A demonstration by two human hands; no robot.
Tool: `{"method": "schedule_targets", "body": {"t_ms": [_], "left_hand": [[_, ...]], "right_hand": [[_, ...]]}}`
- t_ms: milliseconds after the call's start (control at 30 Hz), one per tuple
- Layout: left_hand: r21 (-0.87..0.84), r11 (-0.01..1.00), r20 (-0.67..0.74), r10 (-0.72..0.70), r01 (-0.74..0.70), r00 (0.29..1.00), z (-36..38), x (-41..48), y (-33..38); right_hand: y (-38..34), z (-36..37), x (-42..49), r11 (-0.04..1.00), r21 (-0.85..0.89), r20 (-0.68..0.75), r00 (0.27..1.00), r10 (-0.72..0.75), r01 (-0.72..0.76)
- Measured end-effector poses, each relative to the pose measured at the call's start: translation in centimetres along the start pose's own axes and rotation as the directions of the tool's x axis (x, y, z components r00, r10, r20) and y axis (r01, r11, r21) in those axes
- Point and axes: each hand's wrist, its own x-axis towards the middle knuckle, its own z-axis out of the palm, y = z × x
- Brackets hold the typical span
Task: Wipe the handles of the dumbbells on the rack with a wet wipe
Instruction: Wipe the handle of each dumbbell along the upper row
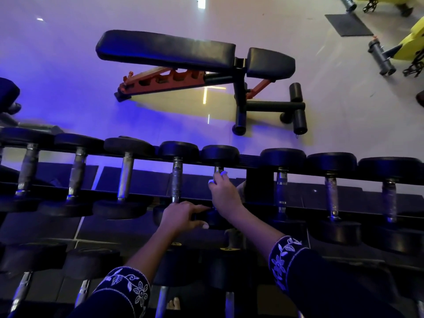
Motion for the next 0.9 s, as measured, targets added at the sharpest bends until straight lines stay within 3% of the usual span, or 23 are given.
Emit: {"method": "schedule_targets", "body": {"t_ms": [100,167,233,367,467,533,700,833,900], "left_hand": [[0.005,1.000,-0.005,0.010,-0.010,1.000,0.0,0.0,0.0],[0.004,1.000,-0.014,0.008,-0.008,1.000,0.0,0.1,-0.1],[0.008,1.000,-0.017,0.006,-0.006,1.000,0.1,0.0,-0.1],[-0.012,1.000,0.009,0.015,-0.015,1.000,0.1,0.1,-0.3],[-0.016,1.000,0.006,0.025,-0.025,1.000,-0.2,0.3,-0.3],[-0.033,0.999,0.009,0.021,-0.021,1.000,-0.2,0.3,-0.3],[0.000,1.000,0.011,0.012,-0.012,1.000,-1.0,-0.4,0.5],[0.267,0.960,0.138,0.051,-0.087,0.989,-2.2,0.8,4.2],[0.389,0.917,0.122,0.045,-0.089,0.992,-0.8,0.9,7.1]], "right_hand": [[1.2,-0.7,1.3,0.993,0.092,-0.042,0.996,0.074,-0.070],[2.1,-0.8,2.4,0.976,0.165,-0.146,0.976,0.164,-0.139],[1.6,-0.8,2.1,0.912,0.346,-0.192,0.936,0.296,-0.218],[0.5,-0.3,0.9,0.642,0.659,-0.090,0.807,0.584,-0.391],[2.2,-0.5,2.7,0.266,0.736,0.206,0.580,0.788,-0.622],[3.0,-0.2,3.0,0.175,0.697,0.357,0.548,0.756,-0.696],[2.7,-0.3,-0.2,0.194,0.695,0.488,0.652,0.580,-0.692],[2.3,-1.0,-1.2,-0.048,0.745,0.577,0.606,0.547,-0.666],[2.4,-1.0,-0.8,-0.140,0.746,0.626,0.613,0.483,-0.651]]}}
